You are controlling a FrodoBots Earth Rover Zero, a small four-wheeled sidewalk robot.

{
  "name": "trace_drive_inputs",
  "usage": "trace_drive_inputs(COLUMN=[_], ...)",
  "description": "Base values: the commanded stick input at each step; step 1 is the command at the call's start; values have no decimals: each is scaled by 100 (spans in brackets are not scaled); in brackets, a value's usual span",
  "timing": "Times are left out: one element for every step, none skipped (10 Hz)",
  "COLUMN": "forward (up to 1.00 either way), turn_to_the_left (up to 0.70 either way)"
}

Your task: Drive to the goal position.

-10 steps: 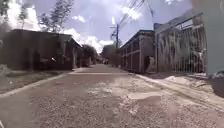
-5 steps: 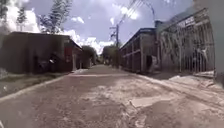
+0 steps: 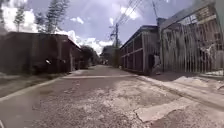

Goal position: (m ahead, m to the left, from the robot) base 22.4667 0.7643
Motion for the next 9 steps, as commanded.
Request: trace_drive_inputs(forward=[70, 70, 70, 70, 70, 70, 70, 70, 70], turn_to_the_left=[0, 0, 0, 0, 0, 0, 0, 0, 0])
